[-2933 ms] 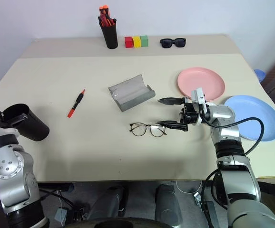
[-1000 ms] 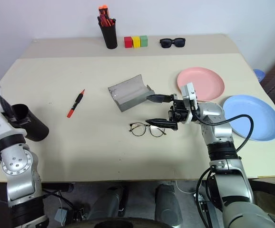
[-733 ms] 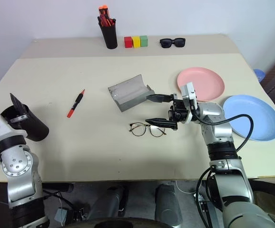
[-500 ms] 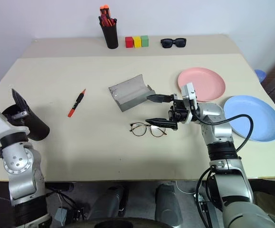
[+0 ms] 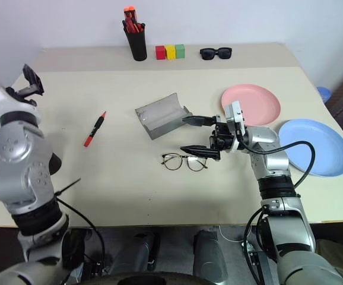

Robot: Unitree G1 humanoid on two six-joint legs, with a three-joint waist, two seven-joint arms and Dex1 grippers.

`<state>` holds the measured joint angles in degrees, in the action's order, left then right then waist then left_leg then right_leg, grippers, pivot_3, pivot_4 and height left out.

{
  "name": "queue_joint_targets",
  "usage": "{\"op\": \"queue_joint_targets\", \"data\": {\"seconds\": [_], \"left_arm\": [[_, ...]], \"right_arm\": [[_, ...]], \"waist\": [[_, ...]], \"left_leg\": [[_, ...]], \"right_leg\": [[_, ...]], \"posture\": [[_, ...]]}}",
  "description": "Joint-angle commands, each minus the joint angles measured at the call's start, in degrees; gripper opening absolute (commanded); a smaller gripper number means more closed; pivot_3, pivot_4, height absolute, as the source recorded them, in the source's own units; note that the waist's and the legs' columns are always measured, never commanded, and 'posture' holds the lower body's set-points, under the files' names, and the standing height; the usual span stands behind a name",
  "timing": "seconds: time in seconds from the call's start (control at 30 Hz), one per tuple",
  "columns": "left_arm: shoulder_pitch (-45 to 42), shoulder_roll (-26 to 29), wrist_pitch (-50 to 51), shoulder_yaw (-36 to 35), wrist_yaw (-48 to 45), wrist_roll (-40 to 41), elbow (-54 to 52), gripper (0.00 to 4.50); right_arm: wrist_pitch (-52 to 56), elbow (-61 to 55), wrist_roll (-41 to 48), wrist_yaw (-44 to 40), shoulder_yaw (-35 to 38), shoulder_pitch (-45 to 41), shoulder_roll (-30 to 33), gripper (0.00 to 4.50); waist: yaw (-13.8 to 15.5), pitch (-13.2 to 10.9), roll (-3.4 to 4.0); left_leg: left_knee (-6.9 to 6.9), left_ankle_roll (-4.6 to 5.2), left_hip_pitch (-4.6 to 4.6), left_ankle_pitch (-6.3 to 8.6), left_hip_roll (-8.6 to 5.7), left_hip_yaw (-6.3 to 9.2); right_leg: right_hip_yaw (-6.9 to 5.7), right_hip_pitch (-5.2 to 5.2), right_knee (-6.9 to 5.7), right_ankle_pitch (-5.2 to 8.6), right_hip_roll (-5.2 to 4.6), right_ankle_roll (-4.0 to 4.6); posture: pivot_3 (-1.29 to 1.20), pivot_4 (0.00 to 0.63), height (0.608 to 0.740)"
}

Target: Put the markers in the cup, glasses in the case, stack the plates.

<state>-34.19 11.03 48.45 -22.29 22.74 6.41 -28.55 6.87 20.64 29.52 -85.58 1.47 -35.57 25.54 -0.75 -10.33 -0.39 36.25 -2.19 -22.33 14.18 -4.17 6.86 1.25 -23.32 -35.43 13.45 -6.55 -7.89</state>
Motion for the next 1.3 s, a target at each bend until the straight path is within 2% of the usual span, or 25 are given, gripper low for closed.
{"op": "queue_joint_targets", "data": {"seconds": [0.03, 0.1, 0.17, 0.33, 0.5, 0.63, 0.77, 1.0, 1.3], "left_arm": [[-6.9, -0.6, 9.2, 0.0, 3.4, -2.1, 2.1, 4.47], [-11.2, 1.4, 15.3, 2.2, 2.7, -3.7, 7.8, 4.47], [-13.7, 3.5, 17.3, 4.3, -0.2, -3.7, 12.2, 4.47], [-18.9, 6.7, 25.4, 4.6, -5.5, -2.7, 24.7, 4.47], [-20.6, 11.1, 27.9, 7.6, -14.5, -0.4, 34.3, 4.47], [-22.3, 13.8, 25.7, 12.0, -20.4, -0.4, 42.0, 4.47], [-25.0, 14.0, 24.6, 13.0, -24.8, 0.4, 50.6, 4.47], [-27.5, 14.4, 23.1, 15.4, -28.8, -0.2, 58.8, 4.47], [-27.4, 15.0, 23.7, 18.0, -30.4, -1.4, 60.1, 4.47]], "right_arm": [[-1.7, 0.4, 0.1, 0.2, 1.0, -1.4, -0.1, 4.5], [-2.5, 1.4, -0.1, 0.0, 1.2, -1.4, -0.1, 4.5], [-3.6, 2.4, -0.3, -0.2, 1.2, -1.5, -0.2, 4.5], [-5.0, 3.5, -0.5, -0.1, 1.3, -1.7, 0.0, 4.5], [-4.3, 2.4, -0.7, 0.4, 1.1, -1.5, 0.5, 4.5], [-3.5, 0.8, -0.6, 1.2, 1.0, -1.2, 0.5, 4.5], [-2.3, -1.1, -0.5, 2.0, 0.4, -1.0, 0.3, 4.5], [-0.7, -1.7, -0.6, 1.8, -0.2, -1.6, 0.3, 4.5], [-4.1, 3.7, -3.9, 1.3, -0.5, -1.3, 1.2, 4.5]], "waist": [[0.0, 0.0, -0.04], [0.0, -0.1, -0.1], [-0.2, -0.1, -0.1], [-0.4, -0.1, -0.1], [-0.4, -0.1, -0.16], [-0.3, -0.1, -0.17], [-0.2, -0.1, -0.18], [-0.4, -0.1, -0.2], [-0.3, -0.1, -0.21]], "left_leg": [[-0.01, -0.01, 0.0, 0.0, 0.0, 0.02], [-0.03, -0.04, 0.0, -0.02, 0.0, 0.04], [-0.05, -0.09, 0.0, -0.05, -0.01, 0.06], [-0.09, -0.14, 0.0, -0.08, 0.0, 0.06], [-0.11, -0.45, -0.02, -0.26, 0.0, 0.08], [-0.09, -0.45, -0.02, -0.26, 0.0, 0.08], [-0.1, -0.45, -0.03, -0.26, 0.0, 0.09], [-0.12, -0.45, -0.04, -0.26, 0.0, 0.09], [-0.1, -0.45, -0.05, -0.26, 0.0, 0.08]], "right_leg": [[0.0, 0.0, 0.0, -0.01, 0.0, -0.01], [0.0, -0.01, 0.0, -0.01, 0.01, -0.01], [-0.01, -0.04, -0.06, -0.01, 0.03, -0.01], [-0.01, -0.1, -0.09, -0.01, 0.04, -0.01], [-0.01, -0.15, -0.14, -0.01, 0.04, -0.01], [0.0, -0.15, -0.17, -0.01, 0.03, -0.01], [-0.01, -0.15, -0.16, -0.01, 0.03, -0.01], [-0.01, -0.2, -0.19, -0.01, 0.03, -0.01], [0.0, -0.22, -0.23, -0.01, 0.02, -0.02]], "posture": [[0.0, 0.15, 0.74], [0.0, 0.15, 0.74], [0.0, 0.15, 0.74], [0.0, 0.15, 0.74], [0.0, 0.15, 0.74], [0.0, 0.15, 0.74], [0.0, 0.15, 0.74], [0.0, 0.15, 0.74], [0.0, 0.15, 0.74]]}}
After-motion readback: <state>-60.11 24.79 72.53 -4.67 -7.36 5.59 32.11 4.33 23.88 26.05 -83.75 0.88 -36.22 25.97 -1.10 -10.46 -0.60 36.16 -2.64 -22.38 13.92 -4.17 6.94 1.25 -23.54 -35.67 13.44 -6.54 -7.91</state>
